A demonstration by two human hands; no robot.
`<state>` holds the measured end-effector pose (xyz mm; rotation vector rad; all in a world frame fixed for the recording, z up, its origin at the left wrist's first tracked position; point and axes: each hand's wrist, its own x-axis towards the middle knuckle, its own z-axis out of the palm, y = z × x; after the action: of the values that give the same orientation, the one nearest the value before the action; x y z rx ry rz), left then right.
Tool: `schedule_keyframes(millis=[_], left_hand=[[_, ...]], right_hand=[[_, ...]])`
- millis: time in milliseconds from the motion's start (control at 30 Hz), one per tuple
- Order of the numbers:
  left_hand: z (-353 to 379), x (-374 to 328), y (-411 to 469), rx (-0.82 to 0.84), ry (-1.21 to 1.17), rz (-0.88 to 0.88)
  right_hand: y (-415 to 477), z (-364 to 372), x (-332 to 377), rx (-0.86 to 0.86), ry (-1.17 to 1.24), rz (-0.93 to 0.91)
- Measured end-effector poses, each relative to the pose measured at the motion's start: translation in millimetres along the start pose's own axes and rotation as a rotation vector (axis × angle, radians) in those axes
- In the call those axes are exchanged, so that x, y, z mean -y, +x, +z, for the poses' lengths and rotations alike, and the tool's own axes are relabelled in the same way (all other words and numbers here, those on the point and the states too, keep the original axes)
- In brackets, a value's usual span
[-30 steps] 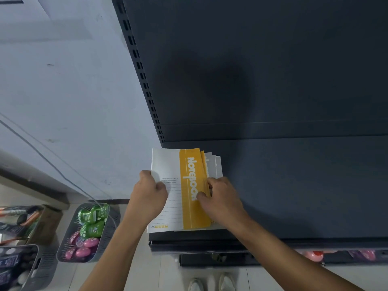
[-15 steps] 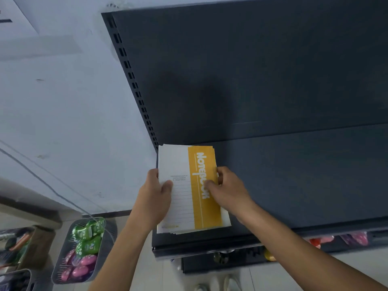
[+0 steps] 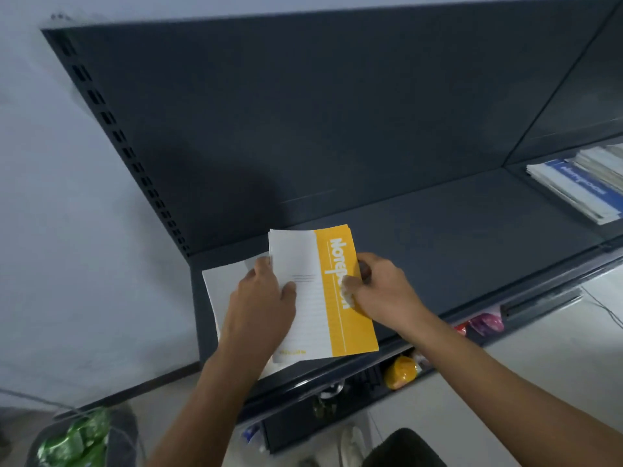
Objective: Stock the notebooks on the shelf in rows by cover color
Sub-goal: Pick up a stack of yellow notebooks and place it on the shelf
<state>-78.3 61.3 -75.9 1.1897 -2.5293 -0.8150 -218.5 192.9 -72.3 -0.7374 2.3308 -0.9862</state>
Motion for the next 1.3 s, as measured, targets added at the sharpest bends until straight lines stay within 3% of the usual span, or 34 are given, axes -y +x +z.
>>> schedule_keyframes(millis=[267,567,900,1300], left_hand=[[44,-72,10,0.034,0.084,0.154],[120,-202,9,0.088,0.153,0.216],[219,-356,-11,0.18,0.181,0.306],[294,-481,1,0.269,0.178,0.404]], right_hand=[[-2,-62,-47,-0.129,-0.177,0.054],[3,-175,-135,-0.233,-0.291,0.043],[-12,-311,-251,-0.313,-0.249,0.117],[-4,-418,-333,-0.406,-0.198,0.181]])
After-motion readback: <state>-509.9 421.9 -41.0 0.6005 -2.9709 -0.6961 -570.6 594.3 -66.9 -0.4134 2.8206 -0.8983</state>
